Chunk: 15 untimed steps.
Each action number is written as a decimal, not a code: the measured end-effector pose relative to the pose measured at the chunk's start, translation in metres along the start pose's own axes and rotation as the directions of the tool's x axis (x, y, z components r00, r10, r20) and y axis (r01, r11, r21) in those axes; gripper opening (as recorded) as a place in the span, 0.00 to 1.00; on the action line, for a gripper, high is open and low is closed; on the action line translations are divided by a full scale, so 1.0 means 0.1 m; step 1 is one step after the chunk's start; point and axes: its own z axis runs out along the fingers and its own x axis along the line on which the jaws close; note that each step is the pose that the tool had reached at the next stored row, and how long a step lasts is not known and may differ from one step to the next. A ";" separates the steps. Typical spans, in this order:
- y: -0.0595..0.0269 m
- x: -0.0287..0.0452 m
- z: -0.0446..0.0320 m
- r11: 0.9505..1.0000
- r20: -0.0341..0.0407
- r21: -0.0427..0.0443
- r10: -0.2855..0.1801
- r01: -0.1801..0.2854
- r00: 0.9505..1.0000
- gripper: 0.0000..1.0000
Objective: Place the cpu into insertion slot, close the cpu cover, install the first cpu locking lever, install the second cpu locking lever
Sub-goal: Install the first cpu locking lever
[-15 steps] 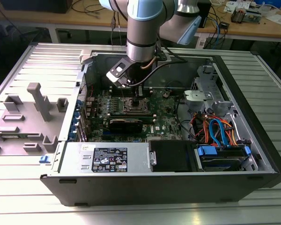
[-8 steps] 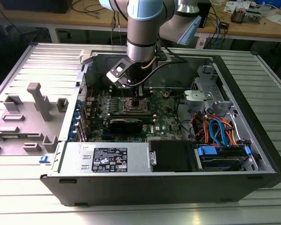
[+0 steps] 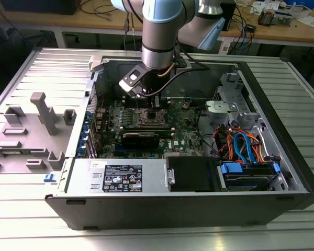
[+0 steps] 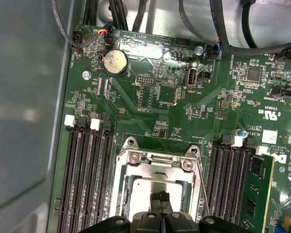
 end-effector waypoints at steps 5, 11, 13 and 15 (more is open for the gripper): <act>0.000 -0.003 -0.057 1.000 -0.004 0.000 0.000 0.000 1.000 0.11; -0.001 -0.007 -0.063 1.000 -0.007 -0.001 0.000 0.000 1.000 0.11; -0.001 -0.008 -0.076 1.000 -0.007 -0.001 0.000 0.000 1.000 0.11; -0.002 -0.009 -0.101 1.000 -0.007 -0.001 0.000 0.000 1.000 0.11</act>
